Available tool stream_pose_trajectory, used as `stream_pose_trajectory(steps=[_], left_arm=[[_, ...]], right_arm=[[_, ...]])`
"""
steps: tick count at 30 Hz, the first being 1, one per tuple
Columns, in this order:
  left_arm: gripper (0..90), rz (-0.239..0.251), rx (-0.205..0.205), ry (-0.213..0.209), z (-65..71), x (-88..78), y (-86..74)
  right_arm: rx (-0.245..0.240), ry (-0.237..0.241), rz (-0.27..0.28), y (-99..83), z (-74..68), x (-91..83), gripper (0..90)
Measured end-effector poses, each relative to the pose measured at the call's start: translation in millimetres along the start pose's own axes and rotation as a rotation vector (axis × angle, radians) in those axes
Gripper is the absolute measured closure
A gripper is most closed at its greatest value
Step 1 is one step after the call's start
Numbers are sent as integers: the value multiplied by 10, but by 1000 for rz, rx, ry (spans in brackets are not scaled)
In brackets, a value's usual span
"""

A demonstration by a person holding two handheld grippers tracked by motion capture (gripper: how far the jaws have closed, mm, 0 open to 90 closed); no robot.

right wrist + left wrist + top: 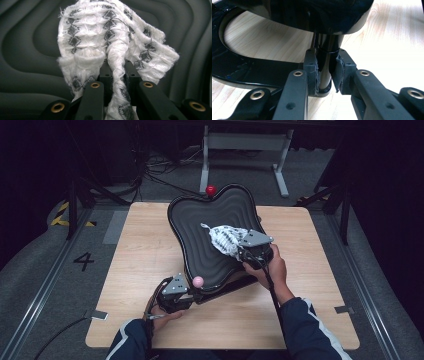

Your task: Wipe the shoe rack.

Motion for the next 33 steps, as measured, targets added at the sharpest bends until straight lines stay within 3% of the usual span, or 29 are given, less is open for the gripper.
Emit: stream_pose_trajectory(steps=[20, 23, 27, 33], left_arm=[[739, -3, 6, -5, -4, -2, -1], [738, 2, 2, -13, -5, 2, 0], [738, 2, 1, -11, -4, 3, 1], [737, 5, -6, -10, -2, 3, -3]], right_arm=[[116, -93, -48, -224, 556, -37, 808], [99, -98, -47, -191, 506, -40, 808], [41, -72, -32, -68, 288, -25, 808], [20, -37, -10, 55, 94, 14, 809]])
Point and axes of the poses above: each handheld gripper's, and its own axes: x roughly forward along the jaws, y roughly out of its top, z roughly to its right, the point moved 7 cm from there along x, roughly forward along the jaws, and after that the axes turned 8 degrees about -z, right-handed, at the moved point
